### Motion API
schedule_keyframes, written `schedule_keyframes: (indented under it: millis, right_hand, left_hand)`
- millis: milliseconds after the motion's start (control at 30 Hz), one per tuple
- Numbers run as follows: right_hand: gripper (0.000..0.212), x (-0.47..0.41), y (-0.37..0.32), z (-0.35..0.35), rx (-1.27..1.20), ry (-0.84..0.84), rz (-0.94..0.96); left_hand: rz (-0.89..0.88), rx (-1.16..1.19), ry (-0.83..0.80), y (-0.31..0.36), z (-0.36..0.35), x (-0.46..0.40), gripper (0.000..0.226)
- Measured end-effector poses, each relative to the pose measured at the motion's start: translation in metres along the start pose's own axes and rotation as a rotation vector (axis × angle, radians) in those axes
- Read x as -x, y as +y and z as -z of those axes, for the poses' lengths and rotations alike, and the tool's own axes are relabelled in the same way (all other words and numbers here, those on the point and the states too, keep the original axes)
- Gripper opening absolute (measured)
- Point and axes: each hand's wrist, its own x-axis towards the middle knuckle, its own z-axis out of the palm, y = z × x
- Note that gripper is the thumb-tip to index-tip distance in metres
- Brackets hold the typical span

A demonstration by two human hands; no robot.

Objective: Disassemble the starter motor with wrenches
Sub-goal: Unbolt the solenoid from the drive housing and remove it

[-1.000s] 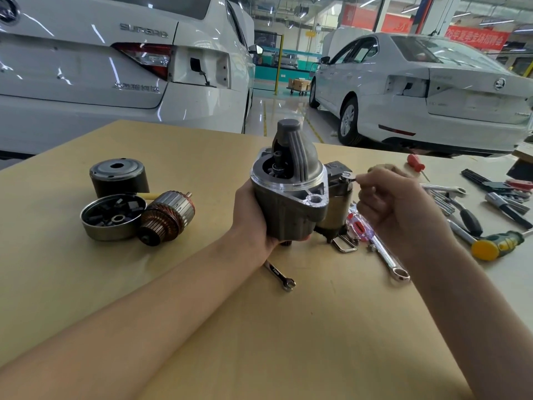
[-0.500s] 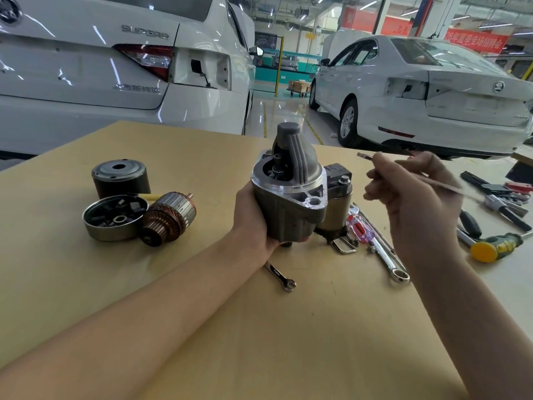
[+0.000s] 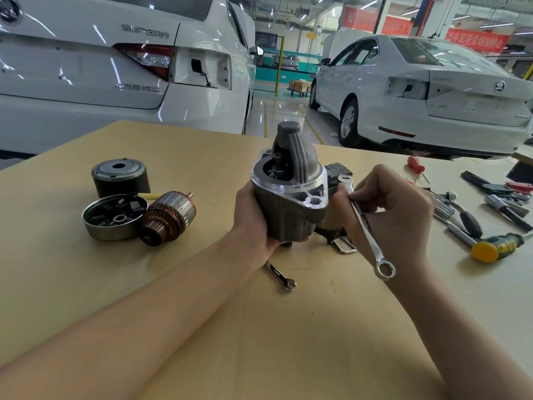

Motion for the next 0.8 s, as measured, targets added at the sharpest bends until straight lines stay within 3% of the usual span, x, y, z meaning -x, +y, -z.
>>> schedule_keyframes:
  millis: [100,233,300,400,533,667,733,800]
  right_hand:
    - [0.029,-0.004,0.002,0.003,-0.196,-0.004,-0.166]
    - [0.040,-0.018,0.006,0.009,-0.734,-0.070,-0.714]
    - [0.037,-0.022,0.011,0.009,-0.956,-0.096,-0.960]
    - [0.026,-0.026,0.015,0.009,-1.085,-0.054,-1.140]
    - [0.017,-0.025,0.017,0.010,-1.131,-0.034,-1.131]
    - [0.028,-0.027,0.018,0.013,-1.112,0.139,-0.983]
    - [0.036,-0.025,0.018,0.016,-1.058,0.156,-0.859]
    - [0.042,-0.020,0.014,0.017,-0.825,0.120,-0.616]
  left_hand:
    - [-0.002,0.007,0.007,0.000,0.001,0.000,0.043]
    - [0.013,0.006,0.019,0.000,0.000,0.000,0.042]
    - [0.015,0.002,0.032,0.001,-0.001,-0.001,0.042]
    - [0.022,0.036,0.047,0.001,-0.001,-0.002,0.040]
    - [0.029,0.012,0.072,0.001,-0.001,-0.001,0.040]
    - [0.026,-0.001,0.085,0.001,-0.004,0.001,0.041]
    - [0.024,0.008,0.098,0.000,-0.002,-0.001,0.042]
    - [0.006,0.001,0.100,0.002,-0.001,0.002,0.044]
